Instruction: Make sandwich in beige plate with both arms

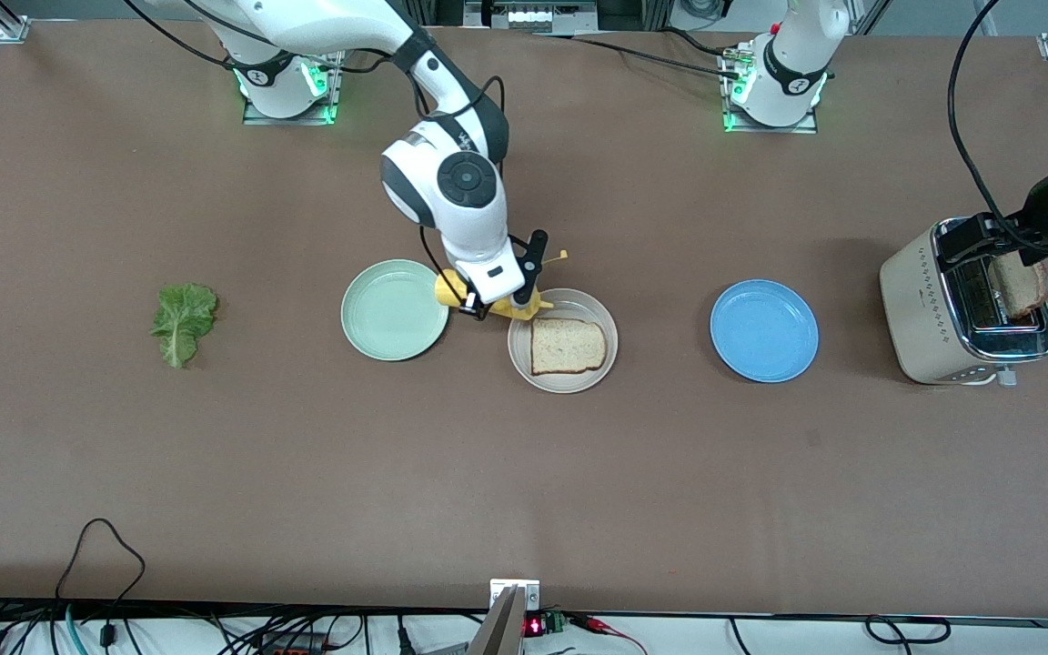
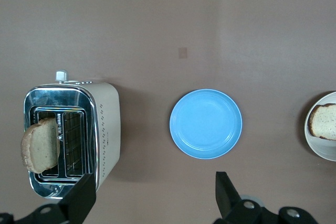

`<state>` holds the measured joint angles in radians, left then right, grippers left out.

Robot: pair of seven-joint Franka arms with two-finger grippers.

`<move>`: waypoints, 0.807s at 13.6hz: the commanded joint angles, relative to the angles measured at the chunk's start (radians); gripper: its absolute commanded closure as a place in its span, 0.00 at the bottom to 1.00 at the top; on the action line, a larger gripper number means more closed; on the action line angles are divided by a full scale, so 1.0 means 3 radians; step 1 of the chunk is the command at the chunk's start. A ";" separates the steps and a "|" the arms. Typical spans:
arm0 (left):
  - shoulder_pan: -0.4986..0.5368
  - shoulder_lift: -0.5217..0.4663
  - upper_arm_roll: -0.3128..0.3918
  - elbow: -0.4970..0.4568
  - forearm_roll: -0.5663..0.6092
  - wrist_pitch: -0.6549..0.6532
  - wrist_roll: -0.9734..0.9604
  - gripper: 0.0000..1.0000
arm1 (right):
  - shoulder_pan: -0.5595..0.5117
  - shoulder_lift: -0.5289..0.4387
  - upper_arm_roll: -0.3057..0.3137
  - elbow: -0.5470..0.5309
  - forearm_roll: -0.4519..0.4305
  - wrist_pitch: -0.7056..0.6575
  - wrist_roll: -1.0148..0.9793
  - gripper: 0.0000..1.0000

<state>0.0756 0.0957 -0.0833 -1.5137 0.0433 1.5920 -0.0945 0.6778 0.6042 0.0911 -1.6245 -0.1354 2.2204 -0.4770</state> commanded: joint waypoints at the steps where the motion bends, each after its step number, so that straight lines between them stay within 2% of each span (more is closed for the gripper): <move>1: -0.0007 -0.0114 0.0017 -0.0093 -0.0052 0.0006 0.0080 0.00 | 0.0129 0.0072 -0.0119 0.0174 -0.0065 -0.0115 0.0066 0.93; 4: -0.0022 -0.0099 0.0017 -0.0098 -0.0062 0.0016 0.0085 0.00 | 0.0103 0.0032 -0.0125 0.0174 -0.0040 -0.0120 0.0097 0.92; 6: -0.0007 -0.0094 0.0022 -0.0093 -0.0169 0.0021 0.0085 0.00 | -0.0136 -0.0106 -0.0109 0.0139 0.0032 -0.0130 0.0061 0.91; 11: 0.0034 -0.0094 0.0037 -0.0098 -0.0195 0.0016 0.0085 0.00 | -0.0678 -0.0582 -0.0109 -0.0041 0.0793 -0.0436 -0.0980 0.91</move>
<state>0.0755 0.0930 -0.0802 -1.5203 0.0004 1.5920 -0.0919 0.5448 0.5152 0.0439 -1.5871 0.0348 2.1383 -0.6615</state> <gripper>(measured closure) 0.000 0.520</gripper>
